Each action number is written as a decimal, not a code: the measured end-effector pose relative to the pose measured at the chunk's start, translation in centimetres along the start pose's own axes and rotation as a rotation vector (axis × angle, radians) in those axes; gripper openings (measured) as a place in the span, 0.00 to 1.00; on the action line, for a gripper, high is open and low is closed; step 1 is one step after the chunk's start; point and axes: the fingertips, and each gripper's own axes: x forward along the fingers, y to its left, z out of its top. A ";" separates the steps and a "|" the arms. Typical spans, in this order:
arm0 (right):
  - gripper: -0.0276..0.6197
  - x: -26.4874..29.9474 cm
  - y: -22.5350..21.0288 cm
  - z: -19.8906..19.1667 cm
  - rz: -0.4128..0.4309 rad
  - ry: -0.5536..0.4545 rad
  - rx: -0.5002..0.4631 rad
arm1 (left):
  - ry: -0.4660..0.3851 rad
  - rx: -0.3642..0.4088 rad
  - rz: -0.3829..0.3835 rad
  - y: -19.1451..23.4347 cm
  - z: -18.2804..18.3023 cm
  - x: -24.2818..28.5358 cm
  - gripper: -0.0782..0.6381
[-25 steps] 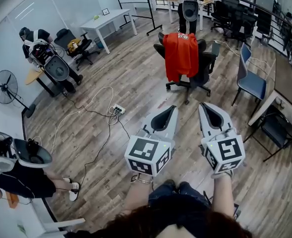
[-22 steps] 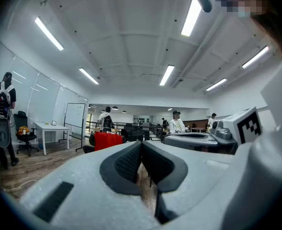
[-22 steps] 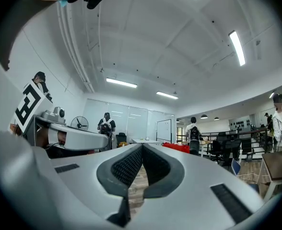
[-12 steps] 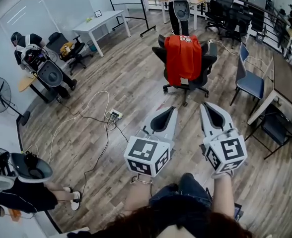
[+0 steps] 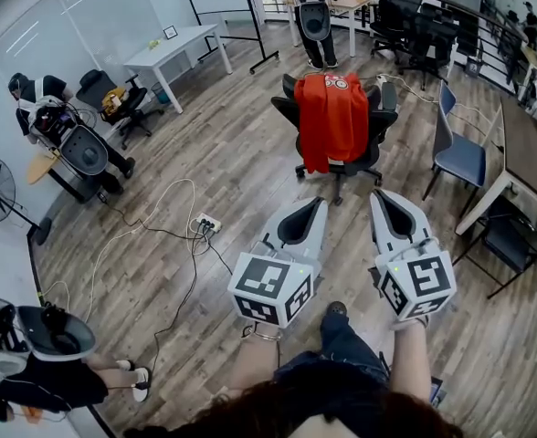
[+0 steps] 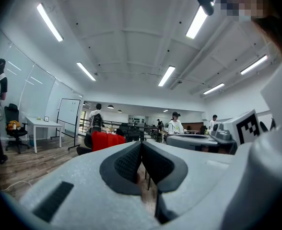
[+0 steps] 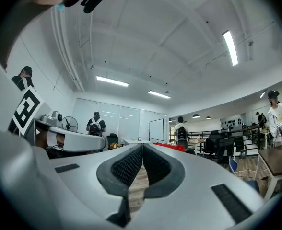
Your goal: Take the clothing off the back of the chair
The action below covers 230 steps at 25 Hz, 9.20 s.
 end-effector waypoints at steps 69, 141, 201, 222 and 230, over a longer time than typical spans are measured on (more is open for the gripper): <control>0.57 30.2 -21.0 -14.3 0.020 0.244 0.220 | 0.219 -0.424 -0.140 24.3 -8.7 32.3 0.67; 0.16 17.2 -10.8 1.1 0.231 0.005 -0.079 | 0.036 -0.093 -0.326 6.6 4.8 21.0 0.25; 0.16 3.9 2.5 0.8 0.101 0.097 -0.033 | 0.087 -0.096 -0.392 1.1 2.0 2.9 0.25; 0.15 1.8 -0.3 0.3 0.170 0.148 -0.050 | 0.091 -0.117 -0.316 -2.0 1.2 4.4 0.25; 0.15 0.7 -1.7 0.4 0.190 0.147 -0.058 | 0.084 -0.120 -0.297 -3.6 1.2 5.2 0.25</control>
